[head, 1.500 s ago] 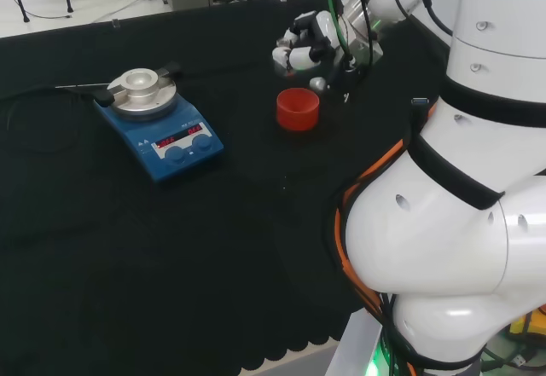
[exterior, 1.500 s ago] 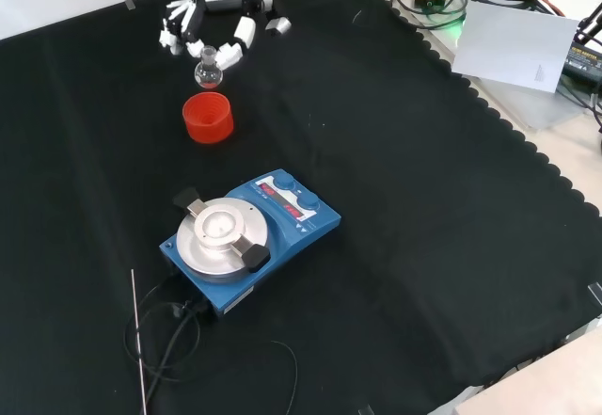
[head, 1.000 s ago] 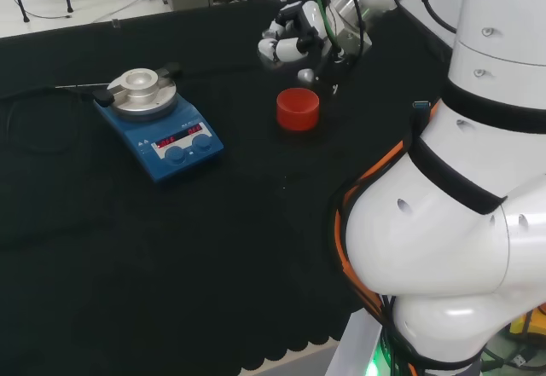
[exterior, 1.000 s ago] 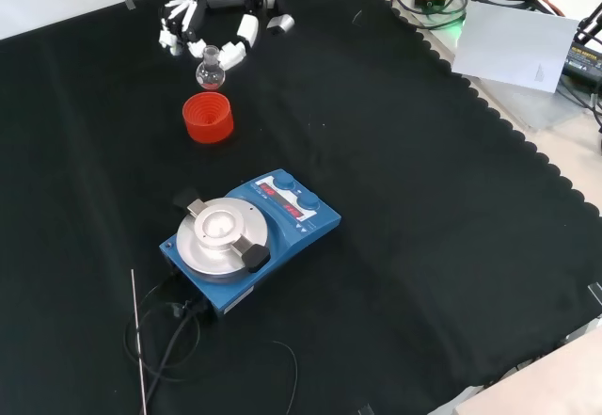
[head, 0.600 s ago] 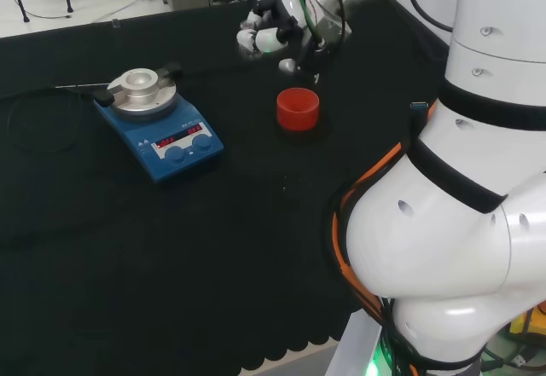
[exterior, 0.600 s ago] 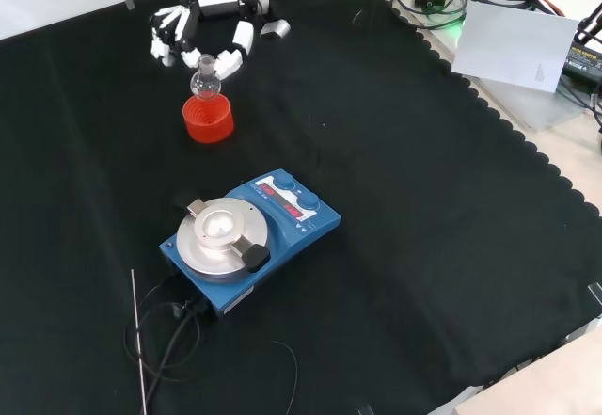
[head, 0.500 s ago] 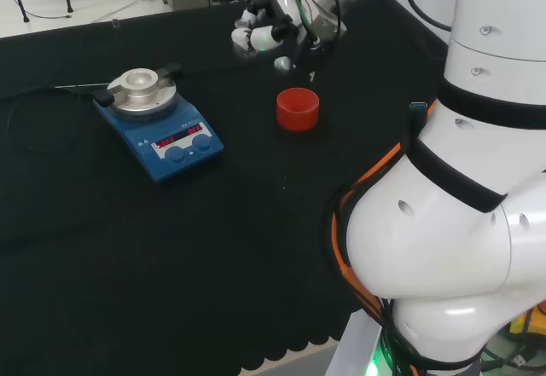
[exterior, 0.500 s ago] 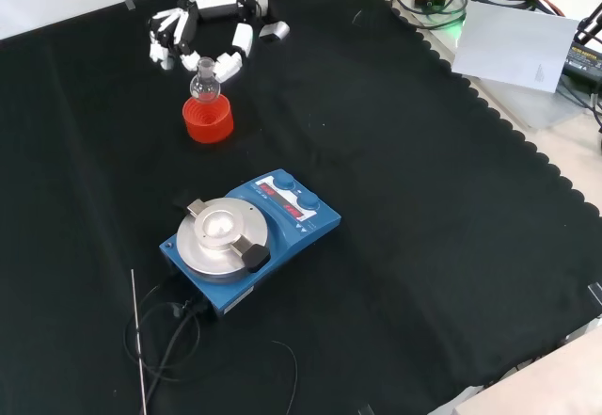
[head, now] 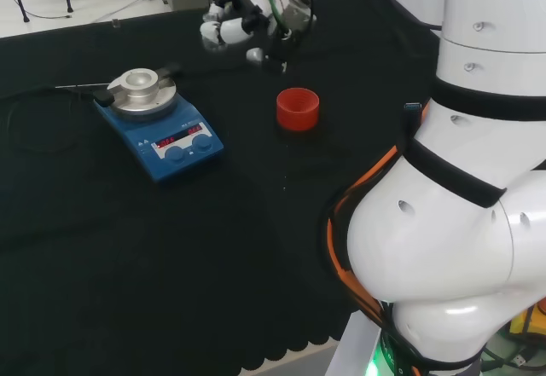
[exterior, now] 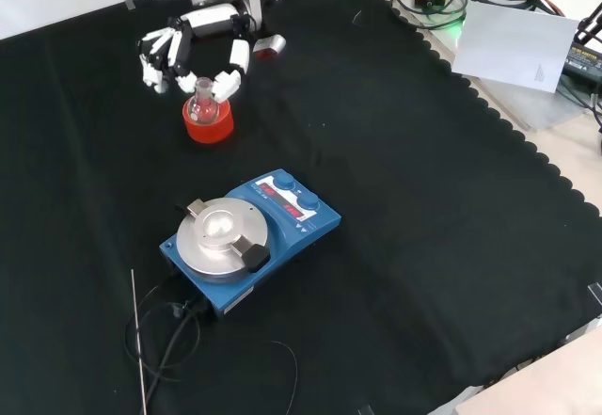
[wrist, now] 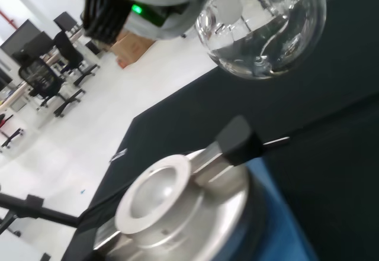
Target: Place the round-bottom flask on the heater.
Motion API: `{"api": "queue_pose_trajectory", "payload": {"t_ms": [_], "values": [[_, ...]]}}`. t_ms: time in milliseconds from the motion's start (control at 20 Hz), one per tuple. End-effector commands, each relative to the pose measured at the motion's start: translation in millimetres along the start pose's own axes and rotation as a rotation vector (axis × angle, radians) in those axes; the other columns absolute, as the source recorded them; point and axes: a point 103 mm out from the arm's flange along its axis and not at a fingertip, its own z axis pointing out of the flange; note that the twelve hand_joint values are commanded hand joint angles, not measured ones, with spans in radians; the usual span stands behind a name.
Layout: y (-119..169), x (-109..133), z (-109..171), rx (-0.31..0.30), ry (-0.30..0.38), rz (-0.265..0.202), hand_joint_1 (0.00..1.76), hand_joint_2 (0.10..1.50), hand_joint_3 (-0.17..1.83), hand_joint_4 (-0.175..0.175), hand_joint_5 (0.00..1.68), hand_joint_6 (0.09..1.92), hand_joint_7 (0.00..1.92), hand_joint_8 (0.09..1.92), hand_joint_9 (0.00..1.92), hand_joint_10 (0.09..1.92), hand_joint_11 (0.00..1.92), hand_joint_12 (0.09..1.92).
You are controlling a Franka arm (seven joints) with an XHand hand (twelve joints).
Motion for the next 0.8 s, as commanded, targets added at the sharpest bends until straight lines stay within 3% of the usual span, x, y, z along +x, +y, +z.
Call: {"api": "queue_pose_trajectory", "payload": {"t_ms": [50,800], "values": [[13.0,25.5,25.8,0.06,0.012,-0.038,1.09,0.62,0.93,0.141,1.08,1.15,0.48,0.57,0.67,0.55,0.07,1.41],[46.5,55.8,72.7,0.136,0.046,-0.085,1.09,0.61,0.94,0.141,1.08,1.15,0.49,0.57,0.67,0.55,0.08,1.41]]}}
